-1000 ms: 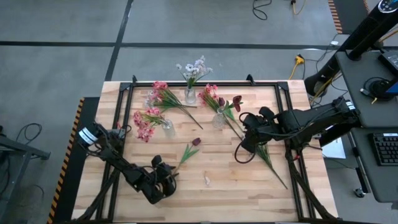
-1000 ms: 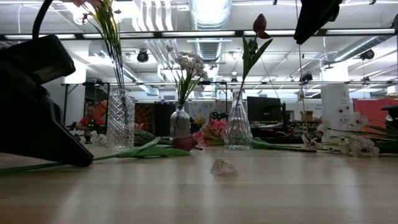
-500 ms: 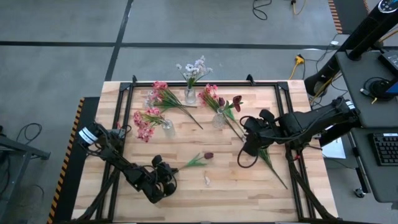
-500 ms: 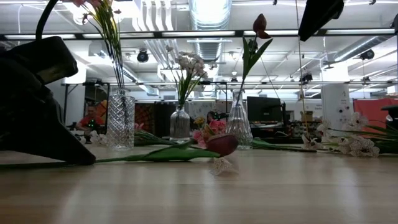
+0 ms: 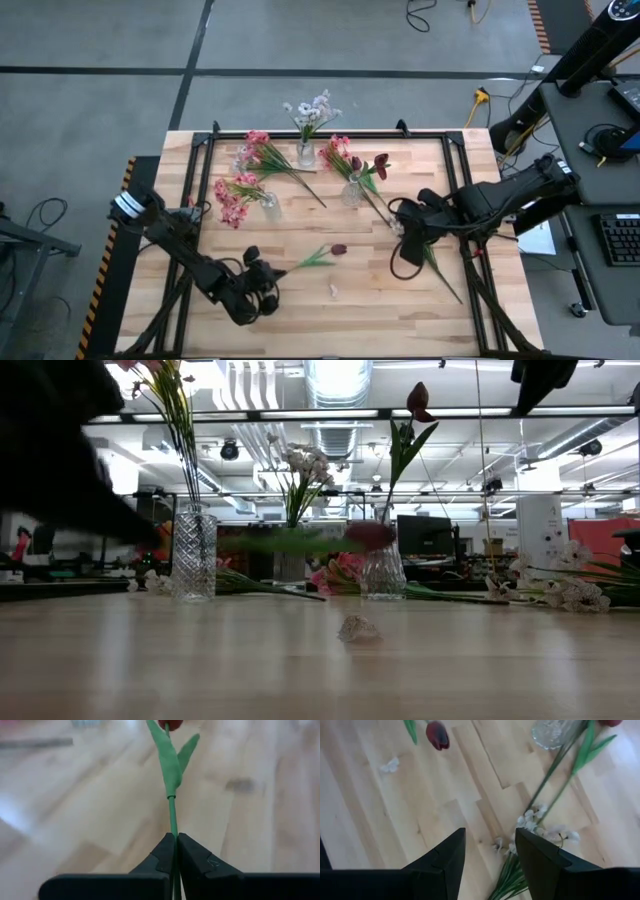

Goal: Sort flowers into vase by color
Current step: Put the bottom red tulip into the bottom right transparent vase

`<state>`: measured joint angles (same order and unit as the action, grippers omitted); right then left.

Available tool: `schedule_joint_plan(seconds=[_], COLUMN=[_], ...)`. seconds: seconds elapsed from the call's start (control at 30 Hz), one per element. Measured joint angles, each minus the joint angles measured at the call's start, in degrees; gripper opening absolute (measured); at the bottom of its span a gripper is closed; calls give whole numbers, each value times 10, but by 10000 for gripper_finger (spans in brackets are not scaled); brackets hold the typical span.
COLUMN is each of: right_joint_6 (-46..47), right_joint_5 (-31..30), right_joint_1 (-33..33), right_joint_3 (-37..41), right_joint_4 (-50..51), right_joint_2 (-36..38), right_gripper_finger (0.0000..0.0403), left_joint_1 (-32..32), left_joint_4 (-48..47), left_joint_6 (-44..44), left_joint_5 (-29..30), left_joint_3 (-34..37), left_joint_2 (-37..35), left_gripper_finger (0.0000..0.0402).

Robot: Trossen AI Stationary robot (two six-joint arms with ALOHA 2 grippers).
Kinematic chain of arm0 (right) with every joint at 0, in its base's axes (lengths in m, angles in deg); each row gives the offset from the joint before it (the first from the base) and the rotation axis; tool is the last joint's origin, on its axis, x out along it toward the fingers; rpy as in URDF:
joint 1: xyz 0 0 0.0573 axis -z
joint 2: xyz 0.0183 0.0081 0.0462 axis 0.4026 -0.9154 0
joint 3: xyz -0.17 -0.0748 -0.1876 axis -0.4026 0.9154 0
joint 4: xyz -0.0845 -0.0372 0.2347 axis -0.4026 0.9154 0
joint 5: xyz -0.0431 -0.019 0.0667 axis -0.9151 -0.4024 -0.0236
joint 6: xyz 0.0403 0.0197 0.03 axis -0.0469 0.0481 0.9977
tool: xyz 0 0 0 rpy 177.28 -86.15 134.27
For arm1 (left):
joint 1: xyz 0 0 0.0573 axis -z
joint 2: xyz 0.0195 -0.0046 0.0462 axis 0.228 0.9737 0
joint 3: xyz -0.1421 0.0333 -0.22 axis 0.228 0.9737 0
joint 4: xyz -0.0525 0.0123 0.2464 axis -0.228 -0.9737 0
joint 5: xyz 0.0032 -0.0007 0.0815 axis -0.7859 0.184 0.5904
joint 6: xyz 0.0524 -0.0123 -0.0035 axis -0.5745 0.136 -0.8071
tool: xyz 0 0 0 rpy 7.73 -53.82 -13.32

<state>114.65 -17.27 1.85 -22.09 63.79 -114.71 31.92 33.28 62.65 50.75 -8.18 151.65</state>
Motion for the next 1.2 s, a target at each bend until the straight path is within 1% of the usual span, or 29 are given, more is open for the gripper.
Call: schedule_joint_plan(seconds=[0.1,0.27,0.37,0.47,0.53,0.6,0.67,0.73,0.83,0.93,1.0,1.03,1.2], right_joint_6=[-1,-18,-63,-108,-142,-182,-229,-279,-364,-447,-480,-492,-524], right_joint_5=[-35,-123,-181,-215,-224,-225,-225,-225,-225,-225,-225,-225,-220], right_joint_1=[-28,-83,-116,-135,-139,-139,-139,-139,-139,-139,-139,-139,-137], right_joint_3=[3,31,65,112,146,181,215,242,278,304,311,313,315], right_joint_4=[-14,-62,-121,-225,-305,-402,-503,-605,-761,-895,-942,-955,-1034], right_joint_2=[0,0,0,0,0,0,0,0,0,0,0,0,-21], right_gripper_finger=[164,164,164,164,164,164,164,164,165,176,190,198,233], left_joint_1=[1,1,1,0,-4,-12,-25,-42,-75,-112,-134,-142,-169], left_joint_4=[2,40,104,228,320,397,449,479,502,540,564,580,671], left_joint_6=[-40,-117,-199,-344,-448,-538,-601,-641,-671,-674,-675,-677,-691], left_joint_5=[28,72,89,80,58,17,-22,-63,-124,-185,-230,-243,-247], left_joint_3=[0,0,0,0,0,0,0,0,1,3,3,3,3], left_joint_2=[-37,-87,-103,-111,-113,-115,-119,-120,-118,-104,-90,-82,-38], left_gripper_finger=[0,0,0,0,0,0,0,0,0,0,0,0,0])
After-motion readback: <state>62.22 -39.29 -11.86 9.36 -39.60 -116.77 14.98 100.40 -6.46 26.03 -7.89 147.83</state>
